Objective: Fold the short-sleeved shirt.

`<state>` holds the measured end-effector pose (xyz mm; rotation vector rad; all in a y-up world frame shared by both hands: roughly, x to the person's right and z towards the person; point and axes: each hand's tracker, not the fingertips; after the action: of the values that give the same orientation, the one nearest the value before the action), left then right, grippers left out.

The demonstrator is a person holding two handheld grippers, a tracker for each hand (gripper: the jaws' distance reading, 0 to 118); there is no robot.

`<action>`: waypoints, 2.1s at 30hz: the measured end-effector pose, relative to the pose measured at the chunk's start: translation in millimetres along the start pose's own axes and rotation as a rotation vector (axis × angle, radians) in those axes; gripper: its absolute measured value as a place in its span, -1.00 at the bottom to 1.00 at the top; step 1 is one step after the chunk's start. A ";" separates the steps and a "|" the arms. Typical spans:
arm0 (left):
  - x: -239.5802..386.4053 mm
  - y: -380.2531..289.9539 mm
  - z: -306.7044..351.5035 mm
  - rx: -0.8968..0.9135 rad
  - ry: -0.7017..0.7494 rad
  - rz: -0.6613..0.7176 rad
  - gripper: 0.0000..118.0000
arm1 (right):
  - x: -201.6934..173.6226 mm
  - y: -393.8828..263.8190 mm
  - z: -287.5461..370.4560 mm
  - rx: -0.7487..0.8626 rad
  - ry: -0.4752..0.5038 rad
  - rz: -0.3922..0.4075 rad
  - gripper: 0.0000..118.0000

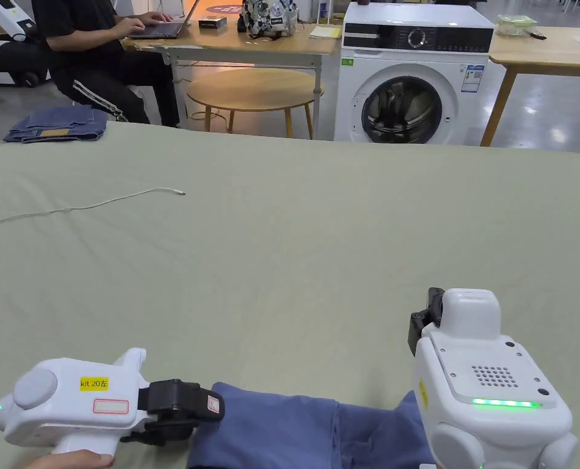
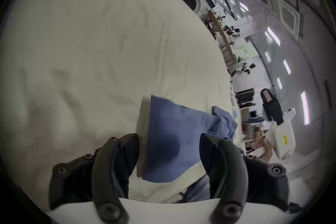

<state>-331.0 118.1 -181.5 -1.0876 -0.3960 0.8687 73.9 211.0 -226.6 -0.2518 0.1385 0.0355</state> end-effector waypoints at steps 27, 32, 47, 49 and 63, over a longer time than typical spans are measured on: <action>30.3 13.4 26.8 0.088 0.001 -0.145 -0.85 | 10.4 0.7 2.3 -0.020 -0.024 -0.005 -1.00; 55.3 19.0 75.3 0.148 0.177 -0.197 -0.85 | 5.9 4.9 0.4 -0.012 -0.010 -0.003 -1.00; 141.1 -1.6 34.3 0.075 0.342 -0.366 -0.85 | 6.4 2.2 1.1 -0.019 -0.007 -0.009 -1.00; 154.6 -5.1 24.5 0.047 0.351 -0.389 -0.85 | 7.9 2.2 1.2 -0.021 -0.010 -0.010 -1.00; 185.1 -15.6 -90.8 -0.106 0.256 -0.395 -0.85 | 12.5 -0.6 3.9 -0.032 -0.026 -0.018 -1.00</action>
<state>-149.5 204.2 -230.4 -1.1522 -0.4267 0.3568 86.9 211.6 -224.5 -0.2843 0.1095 0.0229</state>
